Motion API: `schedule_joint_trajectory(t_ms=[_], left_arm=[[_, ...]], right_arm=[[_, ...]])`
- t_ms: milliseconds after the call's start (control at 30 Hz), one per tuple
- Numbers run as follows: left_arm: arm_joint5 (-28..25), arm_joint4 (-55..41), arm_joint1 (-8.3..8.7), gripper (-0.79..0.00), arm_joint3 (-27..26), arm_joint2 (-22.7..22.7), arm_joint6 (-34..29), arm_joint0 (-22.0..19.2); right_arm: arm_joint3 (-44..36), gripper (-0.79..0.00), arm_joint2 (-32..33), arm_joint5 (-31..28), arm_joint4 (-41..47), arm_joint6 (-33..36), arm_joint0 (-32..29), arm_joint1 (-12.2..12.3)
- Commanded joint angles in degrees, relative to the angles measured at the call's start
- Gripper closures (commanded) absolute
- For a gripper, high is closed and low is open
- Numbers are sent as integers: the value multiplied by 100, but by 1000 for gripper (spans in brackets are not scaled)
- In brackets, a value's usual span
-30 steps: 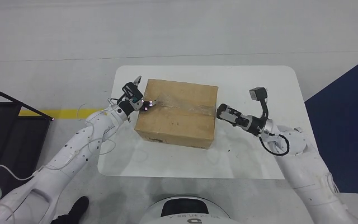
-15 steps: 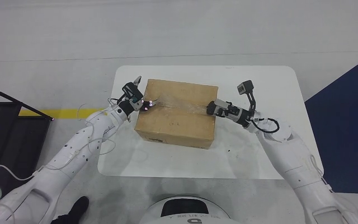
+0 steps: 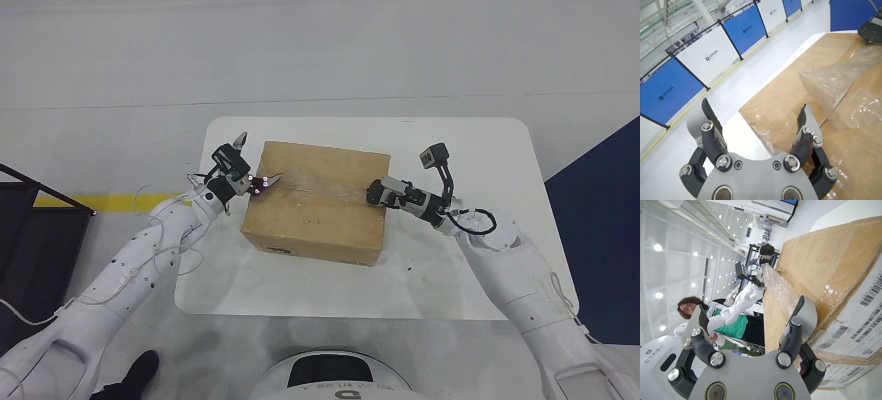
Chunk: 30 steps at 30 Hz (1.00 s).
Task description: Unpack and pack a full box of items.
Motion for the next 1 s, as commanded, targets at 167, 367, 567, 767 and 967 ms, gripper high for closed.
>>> schedule_joint_trajectory(t_ms=[167,367,567,767,967], left_arm=[[-228,161,339,-785,-761,-907,242,1029],[-539,494,450,-785,-1635,-1187,15,1534],[-276,817,352,-785,-1925,-1086,-496,1346],[18,1104,188,-785,-1801,-823,-1131,998],[-176,1146,54,-785,-1634,-571,-1318,824]], right_arm=[[0,-785,0,0,0,0,0,0],[0,-785,0,0,0,0,0,0],[0,-785,0,0,0,0,0,0],[0,-785,0,0,0,0,0,0],[0,-785,0,0,0,0,0,0]])
